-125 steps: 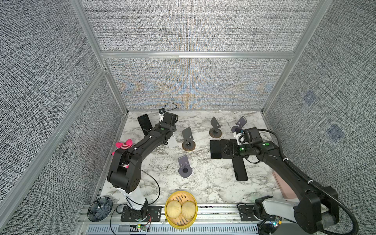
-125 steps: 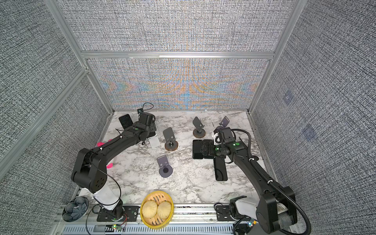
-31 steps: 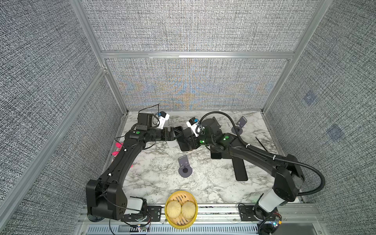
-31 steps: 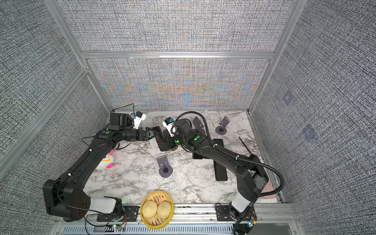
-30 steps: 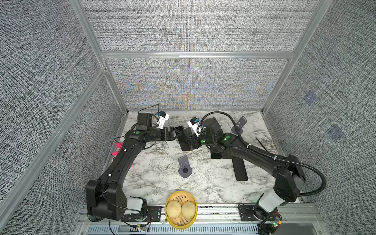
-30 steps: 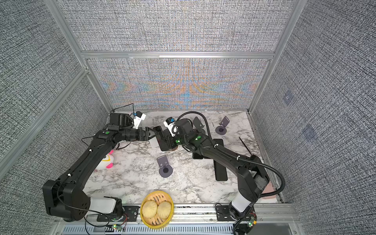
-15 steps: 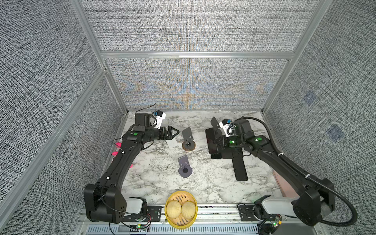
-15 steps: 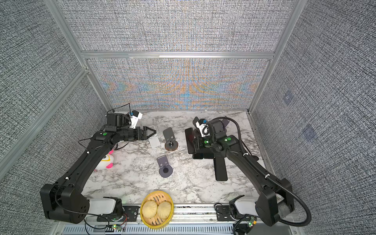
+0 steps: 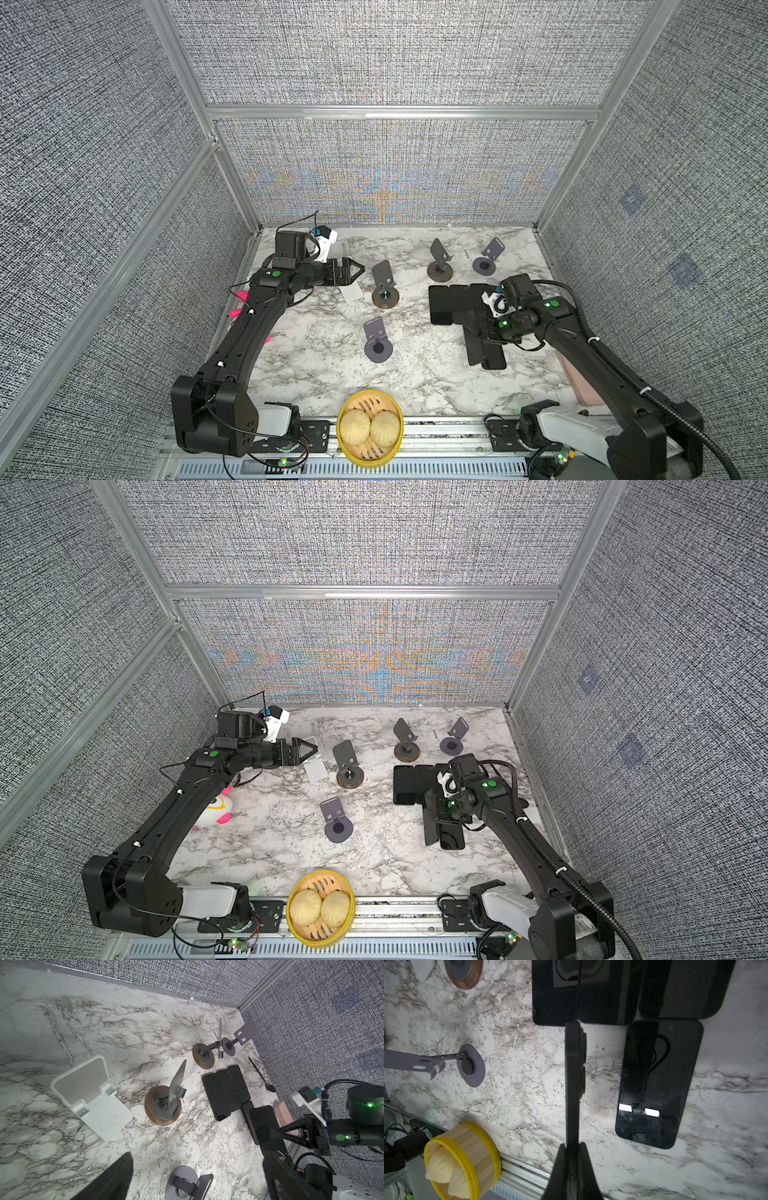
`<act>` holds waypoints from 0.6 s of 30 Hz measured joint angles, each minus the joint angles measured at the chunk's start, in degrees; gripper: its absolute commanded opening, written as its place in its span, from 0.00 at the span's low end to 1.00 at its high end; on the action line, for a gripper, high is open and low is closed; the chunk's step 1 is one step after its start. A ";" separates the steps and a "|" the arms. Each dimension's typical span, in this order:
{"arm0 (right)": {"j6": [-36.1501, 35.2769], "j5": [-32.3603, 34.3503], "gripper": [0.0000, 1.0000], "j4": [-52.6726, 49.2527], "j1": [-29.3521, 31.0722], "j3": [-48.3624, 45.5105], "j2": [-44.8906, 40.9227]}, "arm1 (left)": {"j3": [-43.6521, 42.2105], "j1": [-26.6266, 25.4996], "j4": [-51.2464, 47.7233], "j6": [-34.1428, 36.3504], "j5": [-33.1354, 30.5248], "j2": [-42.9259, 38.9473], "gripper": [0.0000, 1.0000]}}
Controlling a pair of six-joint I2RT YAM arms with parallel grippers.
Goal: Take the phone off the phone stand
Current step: 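Carry the phone with the right gripper to the lying phones while the left gripper withdraws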
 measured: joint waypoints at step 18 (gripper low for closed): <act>-1.09 -10.47 0.00 7.37 -6.03 -8.09 3.43 | 0.00 0.07 0.00 0.76 -0.07 0.00 0.98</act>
